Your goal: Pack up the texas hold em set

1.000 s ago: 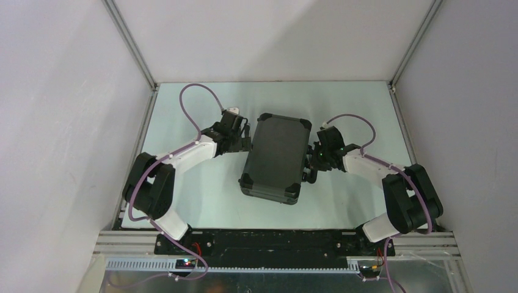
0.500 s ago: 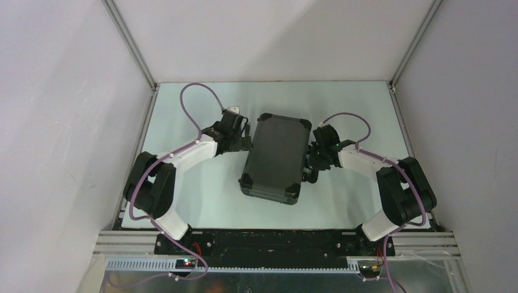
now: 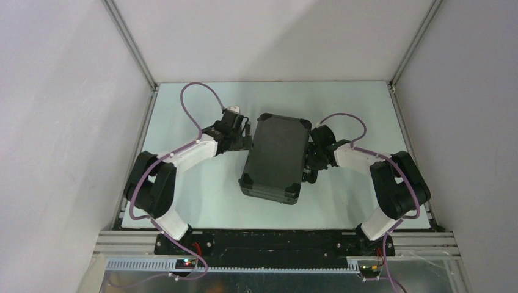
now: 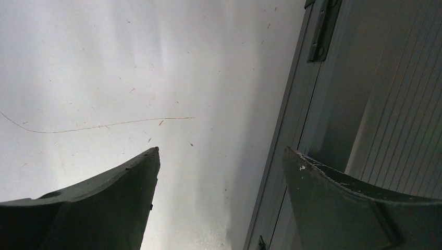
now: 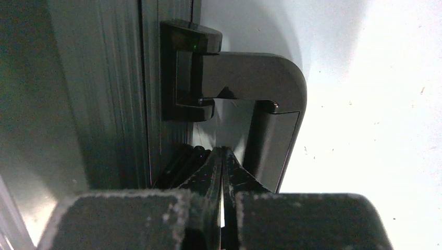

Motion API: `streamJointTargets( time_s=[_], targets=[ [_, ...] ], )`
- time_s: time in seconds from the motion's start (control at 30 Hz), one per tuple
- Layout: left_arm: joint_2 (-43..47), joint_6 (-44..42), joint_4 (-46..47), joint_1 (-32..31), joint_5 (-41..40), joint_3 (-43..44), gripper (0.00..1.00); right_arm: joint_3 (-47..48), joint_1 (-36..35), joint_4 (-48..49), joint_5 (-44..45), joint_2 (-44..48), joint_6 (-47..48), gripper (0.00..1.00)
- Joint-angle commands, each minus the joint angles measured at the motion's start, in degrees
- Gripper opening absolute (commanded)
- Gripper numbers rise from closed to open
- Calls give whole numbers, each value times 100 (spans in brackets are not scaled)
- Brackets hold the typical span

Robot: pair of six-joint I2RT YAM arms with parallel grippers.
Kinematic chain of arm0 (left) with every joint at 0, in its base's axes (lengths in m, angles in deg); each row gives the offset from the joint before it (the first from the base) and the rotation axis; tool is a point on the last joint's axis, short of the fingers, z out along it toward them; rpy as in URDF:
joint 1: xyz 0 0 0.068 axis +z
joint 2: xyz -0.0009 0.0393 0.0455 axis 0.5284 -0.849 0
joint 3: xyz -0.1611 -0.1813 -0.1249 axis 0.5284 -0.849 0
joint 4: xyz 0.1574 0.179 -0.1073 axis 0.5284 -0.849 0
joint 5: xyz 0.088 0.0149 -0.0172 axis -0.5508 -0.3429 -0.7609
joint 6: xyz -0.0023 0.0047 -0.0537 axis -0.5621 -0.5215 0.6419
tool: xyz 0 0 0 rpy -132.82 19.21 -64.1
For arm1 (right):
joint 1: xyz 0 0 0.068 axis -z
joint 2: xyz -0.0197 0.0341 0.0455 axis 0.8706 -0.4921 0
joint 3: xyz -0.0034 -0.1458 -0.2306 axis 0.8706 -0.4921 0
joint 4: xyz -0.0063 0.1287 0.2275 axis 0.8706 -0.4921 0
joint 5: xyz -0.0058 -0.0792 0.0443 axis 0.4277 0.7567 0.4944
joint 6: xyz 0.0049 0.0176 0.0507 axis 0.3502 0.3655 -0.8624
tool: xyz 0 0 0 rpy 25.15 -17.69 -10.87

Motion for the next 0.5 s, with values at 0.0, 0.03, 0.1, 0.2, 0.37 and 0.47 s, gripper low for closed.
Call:
streamJointTargets(
  time_s=[0.0,0.03,0.1,0.2,0.37,0.47],
  targets=[
    [-139,30,206,-461,884,166,93,50,-144,194,287,31,-10,0],
    [-130,33,202,-461,857,158,93,50,-148,170,383,238,-4,0],
    [-52,70,198,-461,698,107,93,48,-149,68,664,599,35,0],
    [182,129,200,-454,348,-9,93,49,-132,-34,1130,1240,100,0],
    [662,275,198,-439,-17,-197,94,45,-115,-203,1559,1966,216,0],
    [1018,349,193,-442,-194,-347,94,-24,-114,-351,1718,2429,210,0]
  ],
)
